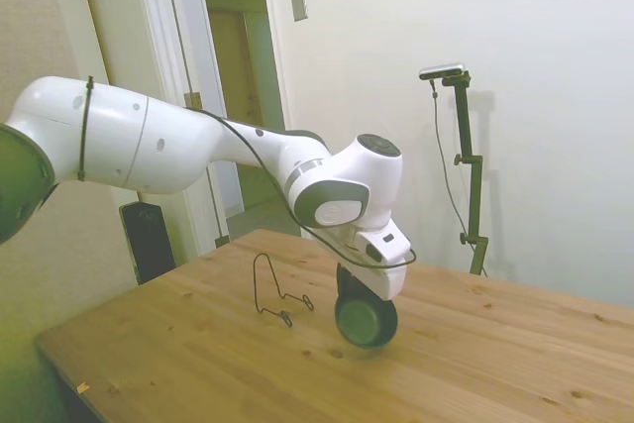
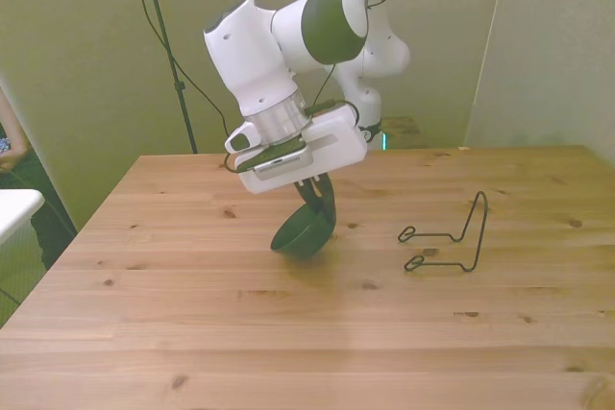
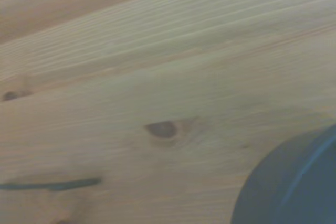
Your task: Load the bowl
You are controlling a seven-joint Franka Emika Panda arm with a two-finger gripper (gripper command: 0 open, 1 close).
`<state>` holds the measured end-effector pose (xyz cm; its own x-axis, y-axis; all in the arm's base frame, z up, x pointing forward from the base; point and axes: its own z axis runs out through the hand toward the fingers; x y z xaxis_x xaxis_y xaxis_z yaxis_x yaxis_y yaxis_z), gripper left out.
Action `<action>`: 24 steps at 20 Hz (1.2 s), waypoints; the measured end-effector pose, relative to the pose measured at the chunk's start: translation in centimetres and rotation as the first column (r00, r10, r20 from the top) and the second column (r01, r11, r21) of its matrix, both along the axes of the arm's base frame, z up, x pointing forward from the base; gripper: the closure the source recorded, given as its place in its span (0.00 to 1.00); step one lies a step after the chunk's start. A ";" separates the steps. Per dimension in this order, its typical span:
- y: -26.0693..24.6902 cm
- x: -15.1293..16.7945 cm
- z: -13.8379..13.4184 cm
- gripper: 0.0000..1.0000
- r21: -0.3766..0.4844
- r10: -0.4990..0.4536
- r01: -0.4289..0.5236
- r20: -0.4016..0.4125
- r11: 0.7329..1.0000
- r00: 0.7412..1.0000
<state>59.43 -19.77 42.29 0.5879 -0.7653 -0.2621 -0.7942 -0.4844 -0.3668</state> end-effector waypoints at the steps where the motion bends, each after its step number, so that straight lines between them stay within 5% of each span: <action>1: 0.5 -0.5 0.5 1.00 0.041 0.008 -0.009 0.020 0.999 1.000; 6: 4.6 -1.2 2.2 1.00 0.236 0.044 -0.082 0.165 0.968 0.985; 11: 8.4 -1.4 2.7 1.00 0.360 0.146 -0.199 0.169 0.911 0.975; 24: 12.6 1.7 1.1 1.00 0.387 0.192 -0.253 0.188 0.887 0.963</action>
<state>61.11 -7.22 43.35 0.7836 -0.4556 -0.4223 -0.6088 -0.4284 -0.6677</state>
